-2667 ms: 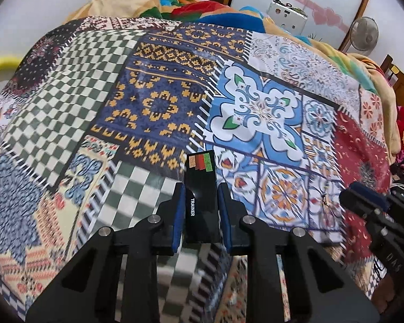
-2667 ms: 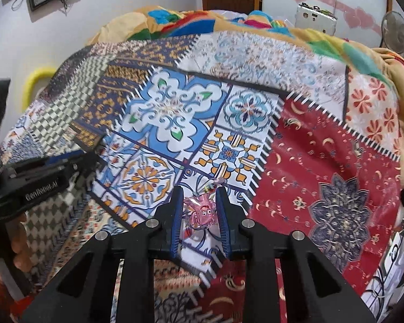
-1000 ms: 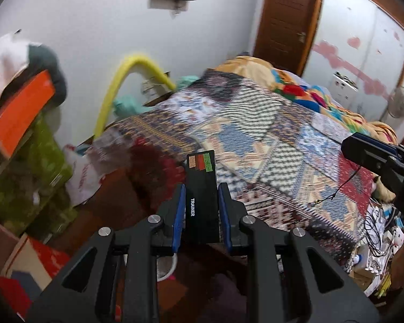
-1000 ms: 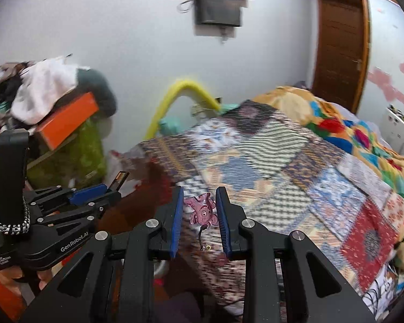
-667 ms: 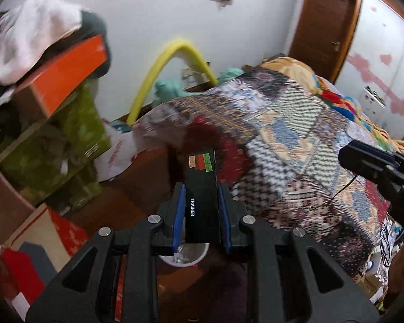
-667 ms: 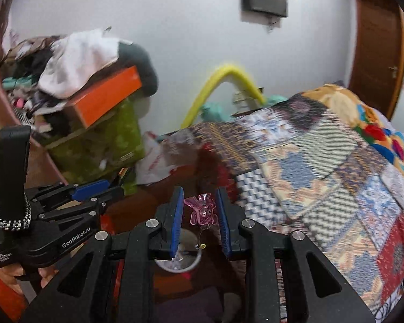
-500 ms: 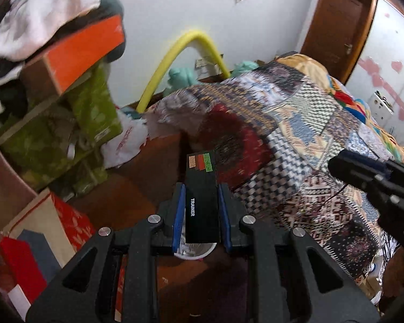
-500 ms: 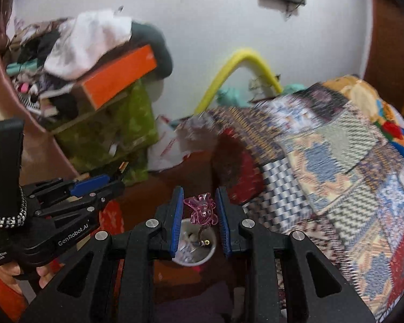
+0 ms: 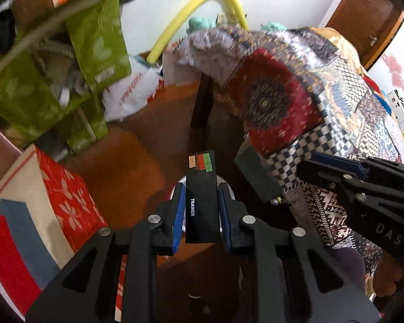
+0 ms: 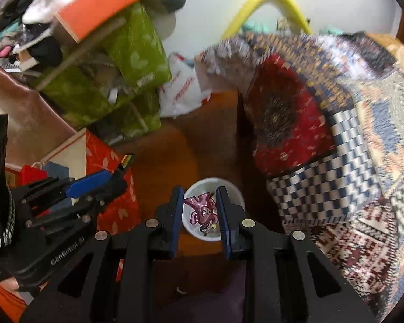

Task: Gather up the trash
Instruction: 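Open the right gripper over the bin while the left gripper opens to drop the black box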

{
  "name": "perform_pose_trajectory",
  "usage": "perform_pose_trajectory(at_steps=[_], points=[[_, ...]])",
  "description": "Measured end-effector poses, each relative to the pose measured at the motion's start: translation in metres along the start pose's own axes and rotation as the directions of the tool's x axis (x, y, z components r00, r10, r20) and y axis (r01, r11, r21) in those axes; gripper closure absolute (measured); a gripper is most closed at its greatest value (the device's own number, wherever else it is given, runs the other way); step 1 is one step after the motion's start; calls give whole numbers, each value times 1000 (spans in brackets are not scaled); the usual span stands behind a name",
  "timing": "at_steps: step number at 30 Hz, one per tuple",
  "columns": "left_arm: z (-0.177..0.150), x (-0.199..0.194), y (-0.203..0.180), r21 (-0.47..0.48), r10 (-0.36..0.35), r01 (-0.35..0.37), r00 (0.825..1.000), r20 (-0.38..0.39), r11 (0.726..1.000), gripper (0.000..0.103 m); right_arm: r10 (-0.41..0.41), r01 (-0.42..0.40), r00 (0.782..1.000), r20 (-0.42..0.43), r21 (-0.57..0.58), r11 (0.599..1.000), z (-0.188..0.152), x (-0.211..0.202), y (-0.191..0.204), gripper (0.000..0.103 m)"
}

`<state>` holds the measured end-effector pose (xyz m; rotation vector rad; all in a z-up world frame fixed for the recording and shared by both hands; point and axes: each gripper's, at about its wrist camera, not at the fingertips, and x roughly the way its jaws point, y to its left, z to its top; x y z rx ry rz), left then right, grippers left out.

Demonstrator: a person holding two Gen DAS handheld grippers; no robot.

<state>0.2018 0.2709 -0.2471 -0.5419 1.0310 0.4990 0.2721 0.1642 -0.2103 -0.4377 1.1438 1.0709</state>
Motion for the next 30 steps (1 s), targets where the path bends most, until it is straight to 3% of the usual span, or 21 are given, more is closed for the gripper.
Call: perform_pose_trajectory(at_steps=[6, 9, 10, 15, 18, 23, 30], points=[[2, 36, 4, -23, -14, 12, 998, -69, 1000, 80, 59, -57, 995, -86, 25, 998, 10, 36, -9, 80], [6, 50, 3, -27, -24, 22, 995, -95, 999, 80, 58, -54, 991, -119, 36, 998, 13, 46, -14, 66], [6, 53, 2, -28, -27, 24, 995, -101, 999, 80, 63, -58, 991, -117, 44, 997, 13, 47, -16, 62], [11, 69, -4, -51, -81, 74, 986, -145, 996, 80, 52, -45, 995, -88, 82, 996, 14, 40, -33, 61], [12, 75, -12, -38, -71, 65, 982, -174, 997, 78, 48, -39, 996, -80, 103, 994, 12, 33, -42, 61], [11, 67, -24, 21, -29, 33, 986, -167, 999, 77, 21, -15, 998, -58, 114, 993, 2, 13, -49, 61], [9, 6, -40, 75, -37, 41, 998, -60, 996, 77, -22, 18, 999, 35, 117, 993, -15, -41, -43, 61]])
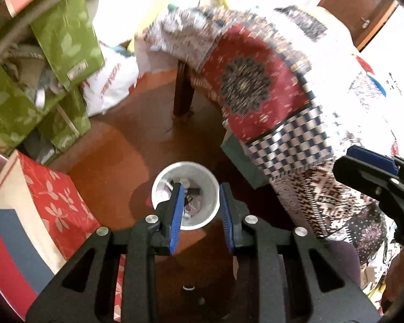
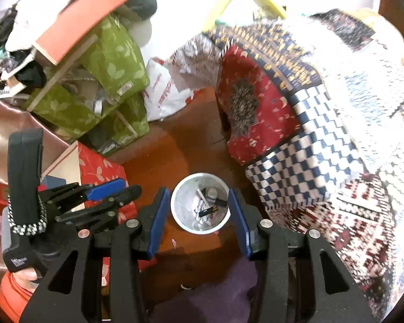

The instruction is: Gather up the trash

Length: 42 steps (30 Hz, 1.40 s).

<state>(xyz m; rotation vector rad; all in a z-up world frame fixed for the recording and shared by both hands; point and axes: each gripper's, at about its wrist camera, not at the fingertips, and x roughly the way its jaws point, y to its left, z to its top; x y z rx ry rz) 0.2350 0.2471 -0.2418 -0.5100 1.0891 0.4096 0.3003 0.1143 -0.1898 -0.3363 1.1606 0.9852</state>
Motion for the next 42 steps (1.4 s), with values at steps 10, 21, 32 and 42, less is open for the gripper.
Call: perform_pose_trajectory(at_steps=[10, 21, 32, 42], points=[[-25, -136, -42, 157, -66, 27, 965, 254, 987, 77, -78, 69, 947, 310, 40, 997, -53, -140, 20, 61], [-90, -245, -90, 346, -308, 165, 857, 413, 924, 77, -305, 207, 756, 579, 231, 951, -152, -266, 47, 61], [-153, -312, -110, 512, -432, 148, 751, 499, 846, 52, -506, 298, 588, 630, 413, 860, -220, -317, 66, 42], [-179, -314, -100, 511, -433, 146, 748, 503, 847, 17, -611, 331, 500, 614, 516, 790, -251, -323, 82, 1]])
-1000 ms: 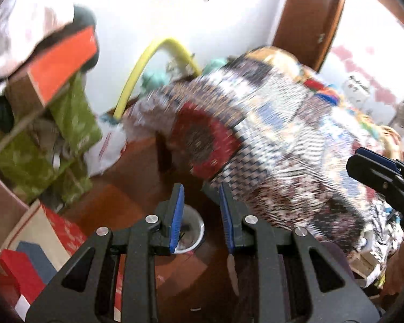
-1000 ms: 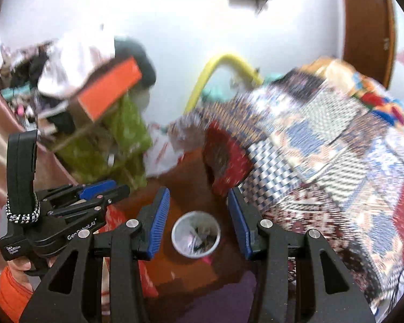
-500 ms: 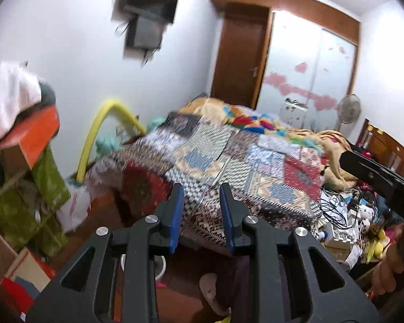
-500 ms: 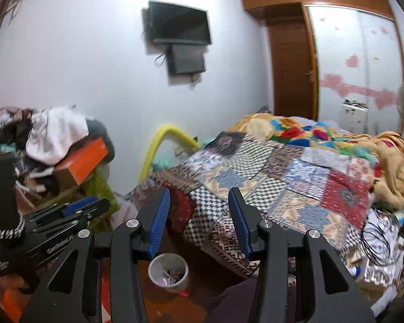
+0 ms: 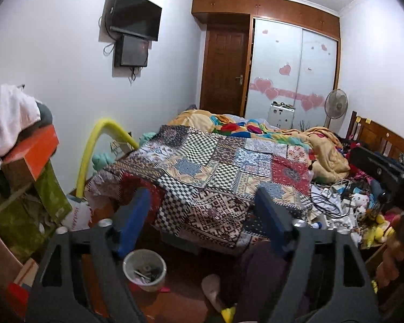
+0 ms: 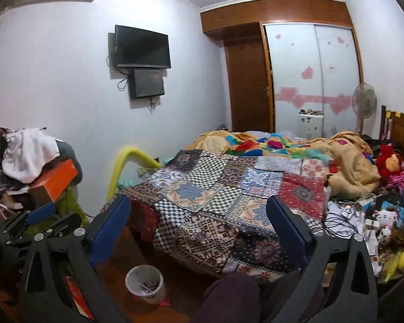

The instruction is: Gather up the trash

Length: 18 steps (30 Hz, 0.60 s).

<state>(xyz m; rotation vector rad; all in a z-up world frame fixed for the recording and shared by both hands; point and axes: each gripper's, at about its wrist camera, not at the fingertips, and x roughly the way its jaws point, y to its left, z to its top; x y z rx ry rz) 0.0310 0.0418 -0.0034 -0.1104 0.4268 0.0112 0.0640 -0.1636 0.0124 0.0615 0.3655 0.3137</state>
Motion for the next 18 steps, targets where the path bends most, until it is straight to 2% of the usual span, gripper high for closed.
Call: perform_pose_trajectory(at_steps=[2, 18], points=[[-3, -2, 1, -19, -9, 9, 1000, 4, 1000, 15, -14, 14, 1000, 2, -8, 1000, -3, -4, 2, 0], [-9, -11, -7, 23, -4, 4, 1000, 27, 1000, 15, -22, 22, 1000, 2, -71, 997, -11, -18, 8, 0]])
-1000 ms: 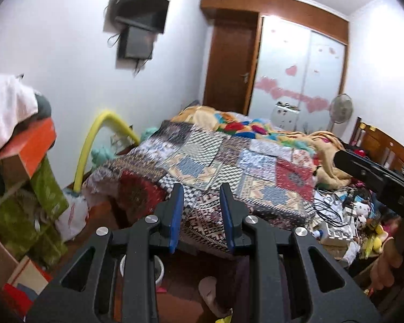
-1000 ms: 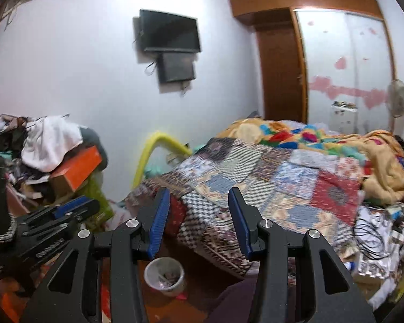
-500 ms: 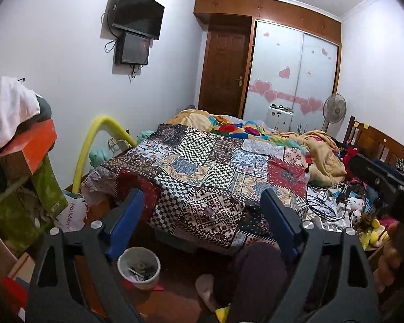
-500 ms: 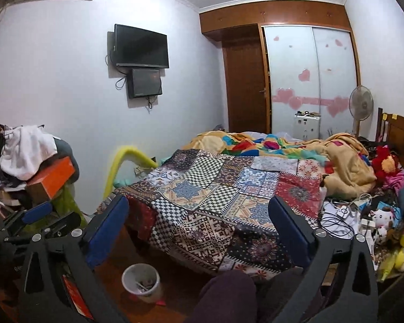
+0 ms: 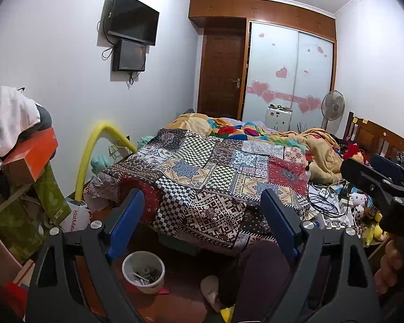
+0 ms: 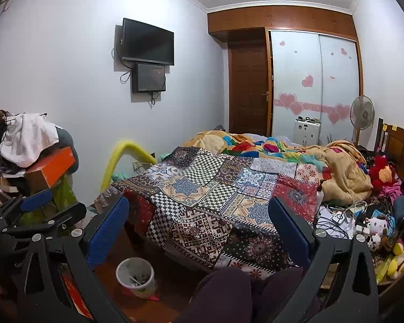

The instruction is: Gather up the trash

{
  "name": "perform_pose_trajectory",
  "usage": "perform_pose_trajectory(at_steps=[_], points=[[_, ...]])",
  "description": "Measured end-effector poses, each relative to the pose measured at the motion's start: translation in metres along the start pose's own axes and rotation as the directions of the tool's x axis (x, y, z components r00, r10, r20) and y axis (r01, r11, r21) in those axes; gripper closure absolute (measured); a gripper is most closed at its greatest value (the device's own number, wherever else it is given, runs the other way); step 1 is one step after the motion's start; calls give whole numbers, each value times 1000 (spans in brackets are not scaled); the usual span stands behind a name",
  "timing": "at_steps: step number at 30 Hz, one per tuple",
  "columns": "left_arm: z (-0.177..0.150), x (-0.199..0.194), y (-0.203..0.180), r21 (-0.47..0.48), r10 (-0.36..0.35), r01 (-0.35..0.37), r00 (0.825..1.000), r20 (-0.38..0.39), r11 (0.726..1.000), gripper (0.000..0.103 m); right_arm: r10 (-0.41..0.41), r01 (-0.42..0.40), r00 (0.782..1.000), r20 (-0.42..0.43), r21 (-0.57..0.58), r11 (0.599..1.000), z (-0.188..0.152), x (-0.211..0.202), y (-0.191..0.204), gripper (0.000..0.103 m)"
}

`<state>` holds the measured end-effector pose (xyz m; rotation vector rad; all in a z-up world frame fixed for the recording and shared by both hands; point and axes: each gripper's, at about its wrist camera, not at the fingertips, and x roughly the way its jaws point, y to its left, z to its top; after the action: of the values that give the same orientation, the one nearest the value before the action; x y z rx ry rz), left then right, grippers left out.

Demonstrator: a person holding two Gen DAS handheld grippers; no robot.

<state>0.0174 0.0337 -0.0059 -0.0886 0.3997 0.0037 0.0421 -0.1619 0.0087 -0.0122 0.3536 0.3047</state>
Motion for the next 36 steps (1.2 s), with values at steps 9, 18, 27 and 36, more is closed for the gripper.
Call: perform_pose_trajectory(at_steps=[9, 18, 27, 36], points=[[-2, 0, -2, 9, 2, -2, 1000, 0, 1000, 15, 4, -4, 1000, 0, 8, 1000, 0, -2, -1, 0], [-3, 0, -4, 20, 11, -11, 1000, 5, 1000, 8, 17, -17, 1000, 1, 12, 1000, 1, -3, -2, 0], [-4, -2, -5, 31, 26, -27, 999, 21, 999, 3, 26, -26, 1000, -4, 14, 1000, 1, -3, -4, 0], [-3, -2, -2, 24, 6, -6, 1000, 19, 1000, 3, 25, -25, 1000, 7, 12, 1000, 2, -5, -5, 0]])
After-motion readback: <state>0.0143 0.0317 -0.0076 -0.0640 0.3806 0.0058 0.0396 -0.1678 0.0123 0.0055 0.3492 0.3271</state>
